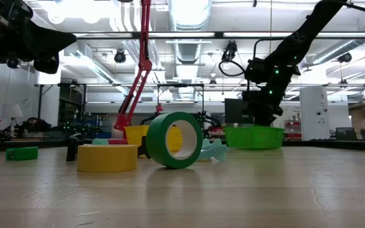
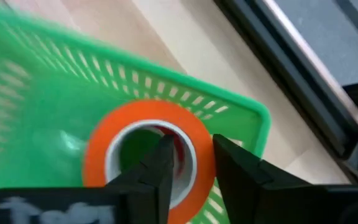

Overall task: Pick and place Stapler, Stapler remover, tape
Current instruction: Put the orange tape into the green bin, then put the green tape into the green bin

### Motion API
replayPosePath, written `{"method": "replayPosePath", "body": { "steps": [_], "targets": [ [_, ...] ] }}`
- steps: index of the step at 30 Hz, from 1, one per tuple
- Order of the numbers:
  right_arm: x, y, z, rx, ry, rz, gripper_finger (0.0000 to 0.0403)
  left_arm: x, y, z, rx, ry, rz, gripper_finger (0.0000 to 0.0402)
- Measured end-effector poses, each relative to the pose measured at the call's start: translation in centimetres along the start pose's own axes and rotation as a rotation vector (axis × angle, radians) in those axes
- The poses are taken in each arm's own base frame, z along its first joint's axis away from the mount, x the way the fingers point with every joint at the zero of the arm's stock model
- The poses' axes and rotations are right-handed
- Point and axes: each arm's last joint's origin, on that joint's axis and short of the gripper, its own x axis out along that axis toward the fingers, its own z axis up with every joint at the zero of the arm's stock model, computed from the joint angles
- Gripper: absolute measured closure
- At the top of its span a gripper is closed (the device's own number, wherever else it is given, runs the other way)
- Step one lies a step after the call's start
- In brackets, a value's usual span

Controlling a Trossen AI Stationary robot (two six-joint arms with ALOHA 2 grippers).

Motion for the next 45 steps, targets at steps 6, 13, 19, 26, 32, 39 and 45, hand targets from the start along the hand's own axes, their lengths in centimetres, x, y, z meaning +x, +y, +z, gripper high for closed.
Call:
{"method": "replayPosePath", "body": {
  "steps": [6, 13, 19, 26, 32, 39, 45],
  "targets": [
    [-1.4, 0.1, 0.4, -0.004, -0.047, -0.007, 0.0249, 0.0, 0.0, 0.0, 0.0, 0.0, 0.0, 0.0394],
    [-3.6, 2.7, 0.6, -0.081, -0.075, 0.037, 0.0232, 0.0, 0.0, 0.0, 0.0, 0.0, -0.001, 0.0394],
    [-5.6, 8.2, 0.8, -0.235, -0.142, 0.134, 0.0236, 0.0, 0.0, 0.0, 0.0, -0.001, 0.0, 0.0394],
    [-7.5, 15.4, -0.3, -0.428, -0.198, 0.315, 0.0246, 0.0, 0.0, 0.0, 0.0, -0.001, 0.0, 0.0394],
    [-7.8, 20.8, -1.7, -0.543, -0.241, 0.428, 0.0245, 0.0, 0.0, 0.0, 0.0, 0.0, 0.0, 0.0394],
    [-7.8, 26.5, -3.9, -0.648, -0.292, 0.558, 0.0243, 0.0, 0.0, 0.0, 0.0, 0.001, 0.0, 0.0394],
    [-6.6, 30.5, -6.0, -0.706, -0.354, 0.515, 0.0255, 0.0, 0.0, -0.1, 0.002, 0.006, 0.0, 0.0394]
  ]
}}
